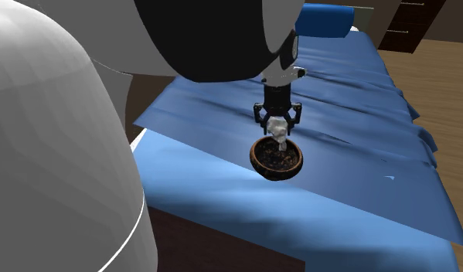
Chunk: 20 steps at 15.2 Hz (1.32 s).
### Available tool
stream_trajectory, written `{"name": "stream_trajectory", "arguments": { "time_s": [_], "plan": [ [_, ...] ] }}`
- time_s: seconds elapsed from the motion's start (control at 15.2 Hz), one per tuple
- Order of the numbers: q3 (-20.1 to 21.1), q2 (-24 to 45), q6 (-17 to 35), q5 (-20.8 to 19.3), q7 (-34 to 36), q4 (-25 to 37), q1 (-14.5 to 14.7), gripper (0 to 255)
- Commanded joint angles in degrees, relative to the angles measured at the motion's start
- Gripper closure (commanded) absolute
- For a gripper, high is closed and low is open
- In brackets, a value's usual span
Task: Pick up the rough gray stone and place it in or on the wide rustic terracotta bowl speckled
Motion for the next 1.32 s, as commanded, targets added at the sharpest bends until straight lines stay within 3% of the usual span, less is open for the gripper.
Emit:
{"name": "stream_trajectory", "arguments": {
  "time_s": [0.0,0.86,1.25],
  "plan": [
    [-0.3,0.1,1.1,-0.1,-0.6,-0.9,-0.5,255],
    [0.2,6.5,9.6,0.9,-0.1,-3.1,-1.1,255],
    [0.2,6.5,9.6,0.9,-0.1,-3.1,-1.1,255]
  ]
}}
